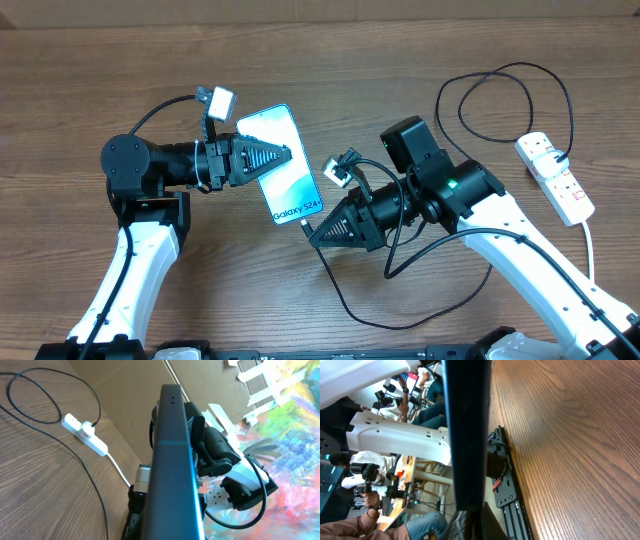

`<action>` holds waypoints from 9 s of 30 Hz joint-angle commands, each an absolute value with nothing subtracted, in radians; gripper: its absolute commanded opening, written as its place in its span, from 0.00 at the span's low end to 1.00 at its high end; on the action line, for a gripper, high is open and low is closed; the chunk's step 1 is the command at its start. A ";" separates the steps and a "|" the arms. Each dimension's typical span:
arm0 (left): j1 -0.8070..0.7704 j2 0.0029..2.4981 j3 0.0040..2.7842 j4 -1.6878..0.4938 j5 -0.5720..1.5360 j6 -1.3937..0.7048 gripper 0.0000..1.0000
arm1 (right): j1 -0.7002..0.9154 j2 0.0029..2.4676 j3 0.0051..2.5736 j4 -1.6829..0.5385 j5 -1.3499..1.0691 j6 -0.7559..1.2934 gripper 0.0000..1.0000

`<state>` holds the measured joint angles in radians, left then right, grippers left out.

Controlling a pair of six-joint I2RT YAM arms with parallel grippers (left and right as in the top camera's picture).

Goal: Plug charger to phone and switch on socket

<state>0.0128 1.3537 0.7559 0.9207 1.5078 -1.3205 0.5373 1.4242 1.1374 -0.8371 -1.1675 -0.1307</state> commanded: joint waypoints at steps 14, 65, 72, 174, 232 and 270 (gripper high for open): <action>0.006 1.353 0.767 0.929 1.483 -1.279 0.04 | 0.541 1.421 1.132 -0.809 -1.187 -0.131 0.04; -0.045 1.353 0.765 0.929 1.579 -1.194 0.04 | 0.541 1.421 1.133 -0.603 -1.153 -0.004 0.04; -0.072 1.353 0.765 0.928 1.579 -1.178 0.04 | 0.541 1.421 1.134 -0.603 -1.153 0.001 0.04; -0.015 1.353 0.765 0.440 1.334 -0.947 0.04 | 0.907 1.208 1.123 -0.817 -0.017 0.471 0.52; -0.106 1.353 0.765 0.257 1.501 -0.690 0.04 | 0.955 1.279 1.173 -0.689 0.112 0.437 0.04; -0.160 1.353 0.765 -0.070 0.952 -0.623 0.04 | 0.954 1.082 1.276 -0.909 0.147 0.419 0.90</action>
<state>-0.1459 1.3544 0.7708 -0.0120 1.1233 -0.6674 0.9573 1.1595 1.2148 -0.8776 0.0456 0.4225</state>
